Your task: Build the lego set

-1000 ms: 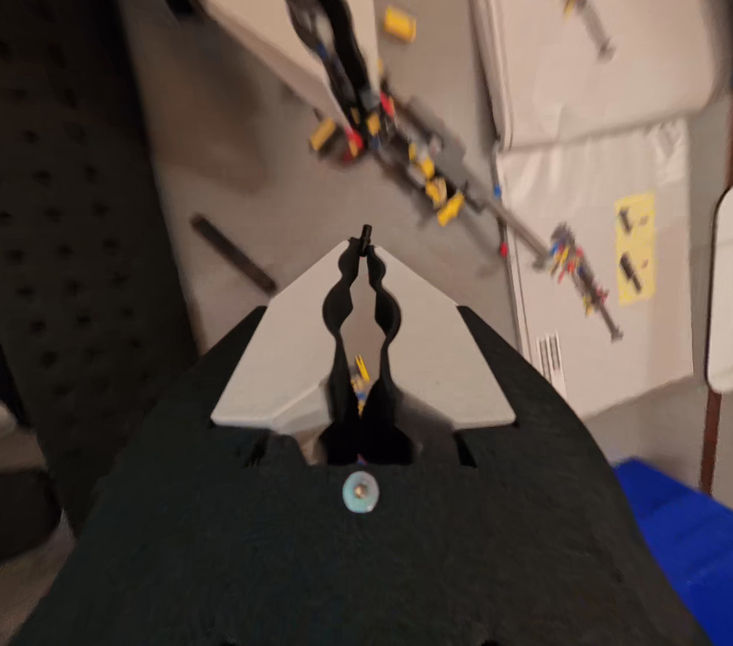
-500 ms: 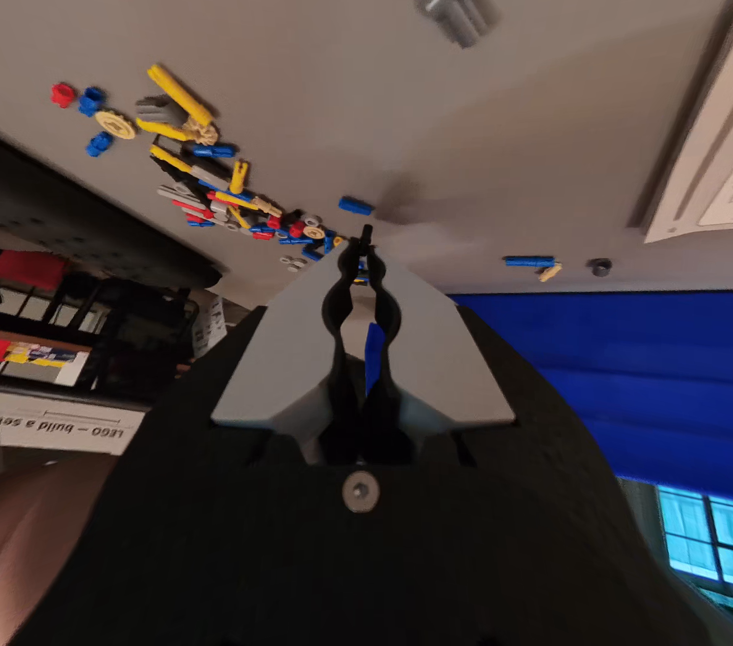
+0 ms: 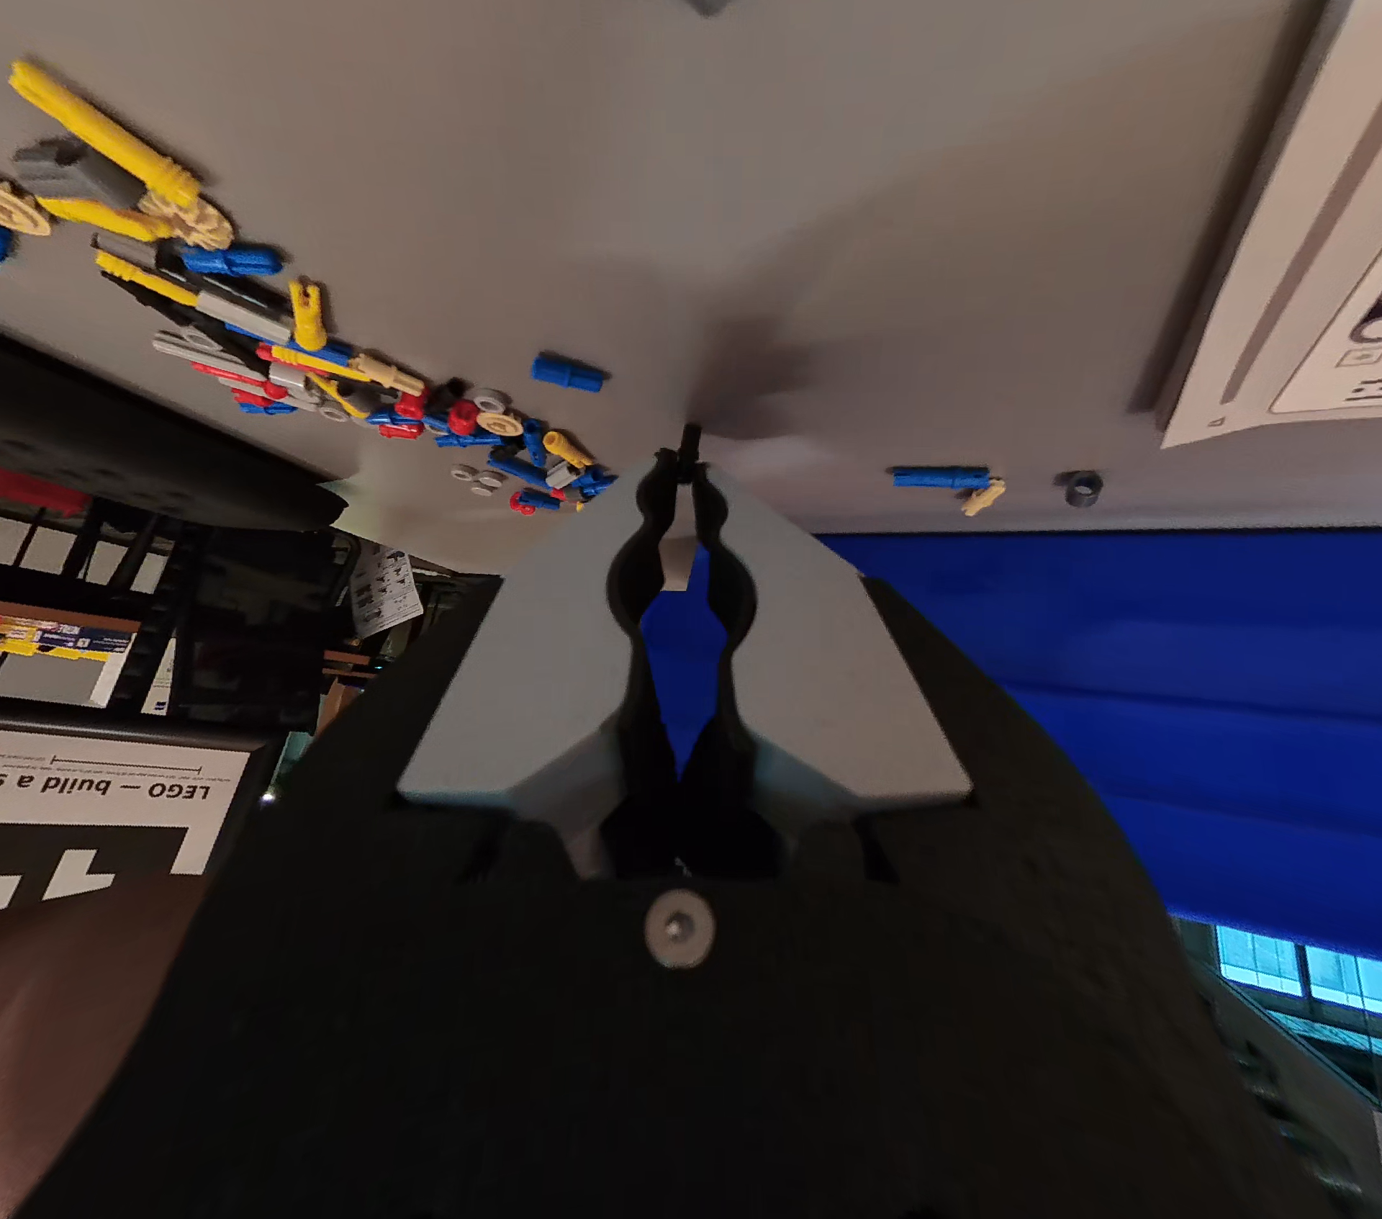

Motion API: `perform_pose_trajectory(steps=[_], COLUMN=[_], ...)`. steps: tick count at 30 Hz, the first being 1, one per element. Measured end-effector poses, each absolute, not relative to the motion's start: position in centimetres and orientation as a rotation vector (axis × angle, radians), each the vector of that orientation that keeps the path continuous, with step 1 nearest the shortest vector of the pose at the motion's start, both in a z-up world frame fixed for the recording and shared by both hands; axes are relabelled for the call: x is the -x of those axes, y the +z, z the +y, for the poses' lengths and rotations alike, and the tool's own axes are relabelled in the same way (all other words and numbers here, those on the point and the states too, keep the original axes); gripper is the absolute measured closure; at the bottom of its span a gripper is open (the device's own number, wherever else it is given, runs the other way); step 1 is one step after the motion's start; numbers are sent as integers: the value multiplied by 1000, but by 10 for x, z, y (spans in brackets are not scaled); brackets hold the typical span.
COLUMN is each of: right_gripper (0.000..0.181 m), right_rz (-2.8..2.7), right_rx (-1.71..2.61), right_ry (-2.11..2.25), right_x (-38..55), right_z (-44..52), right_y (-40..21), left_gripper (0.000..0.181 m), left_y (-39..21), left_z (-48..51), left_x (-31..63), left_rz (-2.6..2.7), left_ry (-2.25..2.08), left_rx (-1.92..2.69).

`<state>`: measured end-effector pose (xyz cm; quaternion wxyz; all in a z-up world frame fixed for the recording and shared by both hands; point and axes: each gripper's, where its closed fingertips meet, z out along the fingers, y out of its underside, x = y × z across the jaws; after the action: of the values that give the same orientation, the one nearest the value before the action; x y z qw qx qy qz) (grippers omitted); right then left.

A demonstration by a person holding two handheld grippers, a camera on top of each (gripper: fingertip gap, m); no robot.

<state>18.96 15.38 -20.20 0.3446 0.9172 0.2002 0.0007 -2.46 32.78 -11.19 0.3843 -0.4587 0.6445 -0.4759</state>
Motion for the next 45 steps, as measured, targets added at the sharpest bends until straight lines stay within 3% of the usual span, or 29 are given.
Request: perform_pose_trajectory(steps=[25, 29, 33, 39, 45], right_gripper=[168, 155, 124, 85, 79], right_rz=[559, 291, -202, -397, -646], right_rx=[-2549, -3103, -3585, -3637, -3810], right_ry=[115, 121, -40, 17, -633], right_x=[-198, -188, -171, -141, -117], right_z=[168, 189, 180, 150, 164], right_y=[-190, -160, -142, -166, -142], left_gripper=[175, 175, 175, 175, 175], left_y=[-112, -110, -111, -111, -112], left_z=[329, 330, 326, 322, 324], left_x=[25, 26, 25, 26, 26], left_rz=[1642, 1633, 1644, 1655, 1655], left_ry=[-1206, -1216, -1226, -1246, -1246], left_rx=[1166, 1171, 1166, 1168, 1175])
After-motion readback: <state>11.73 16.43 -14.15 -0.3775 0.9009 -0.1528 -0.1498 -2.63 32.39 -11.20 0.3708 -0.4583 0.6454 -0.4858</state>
